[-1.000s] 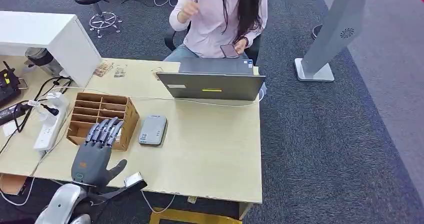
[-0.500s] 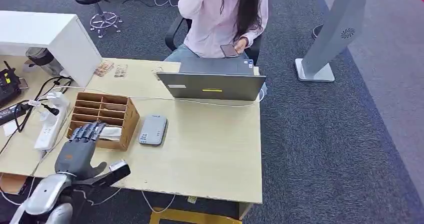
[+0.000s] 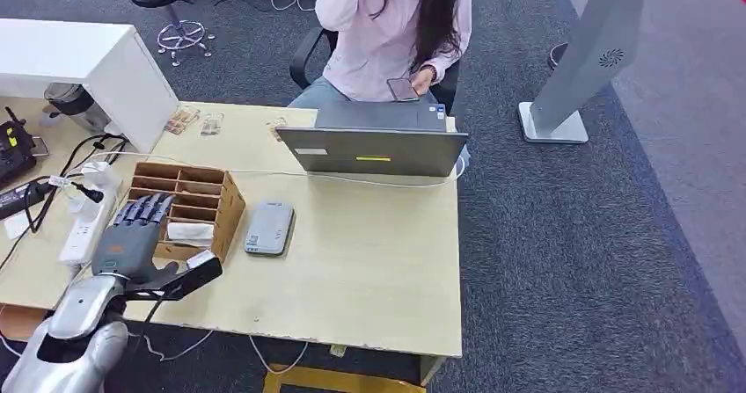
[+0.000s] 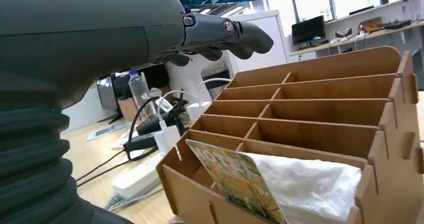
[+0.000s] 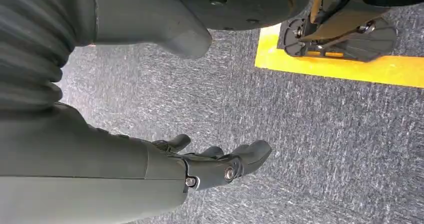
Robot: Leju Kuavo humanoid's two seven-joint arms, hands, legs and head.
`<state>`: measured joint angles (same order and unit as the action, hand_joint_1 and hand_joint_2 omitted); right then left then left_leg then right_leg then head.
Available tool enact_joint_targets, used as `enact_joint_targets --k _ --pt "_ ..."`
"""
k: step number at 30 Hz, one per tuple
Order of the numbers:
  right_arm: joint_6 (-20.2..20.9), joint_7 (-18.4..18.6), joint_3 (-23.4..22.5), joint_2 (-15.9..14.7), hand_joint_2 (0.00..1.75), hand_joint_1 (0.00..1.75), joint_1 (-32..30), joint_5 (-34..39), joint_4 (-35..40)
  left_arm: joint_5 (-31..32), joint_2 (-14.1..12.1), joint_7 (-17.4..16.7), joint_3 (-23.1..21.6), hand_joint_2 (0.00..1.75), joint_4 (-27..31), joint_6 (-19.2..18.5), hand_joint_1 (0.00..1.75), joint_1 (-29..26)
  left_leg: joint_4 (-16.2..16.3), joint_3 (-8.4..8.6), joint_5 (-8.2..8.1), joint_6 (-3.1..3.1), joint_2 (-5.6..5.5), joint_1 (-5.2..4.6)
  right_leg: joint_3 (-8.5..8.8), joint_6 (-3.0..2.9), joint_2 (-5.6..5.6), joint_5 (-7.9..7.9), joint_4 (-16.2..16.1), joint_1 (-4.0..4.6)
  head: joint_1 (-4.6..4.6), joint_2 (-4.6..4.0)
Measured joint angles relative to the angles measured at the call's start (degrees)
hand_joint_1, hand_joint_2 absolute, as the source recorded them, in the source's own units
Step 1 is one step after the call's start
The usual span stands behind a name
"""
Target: Pass the card to the sensor for recognition and then transmit it.
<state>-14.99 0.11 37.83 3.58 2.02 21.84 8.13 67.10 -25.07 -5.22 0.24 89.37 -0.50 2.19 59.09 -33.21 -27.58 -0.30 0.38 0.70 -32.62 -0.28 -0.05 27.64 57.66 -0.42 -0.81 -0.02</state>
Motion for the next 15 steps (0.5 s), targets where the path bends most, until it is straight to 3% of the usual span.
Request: enact_joint_targets --k 15 --pt "0.1 0.0 0.0 0.0 1.75 0.00 0.0 0.0 0.0 0.5 0.2 -0.7 -0.2 1.75 -3.7 -0.1 0.00 1.4 0.0 0.00 0.00 0.00 0.03 0.00 -0.02 0.00 0.04 0.00 0.0 0.00 0.00 0.00"
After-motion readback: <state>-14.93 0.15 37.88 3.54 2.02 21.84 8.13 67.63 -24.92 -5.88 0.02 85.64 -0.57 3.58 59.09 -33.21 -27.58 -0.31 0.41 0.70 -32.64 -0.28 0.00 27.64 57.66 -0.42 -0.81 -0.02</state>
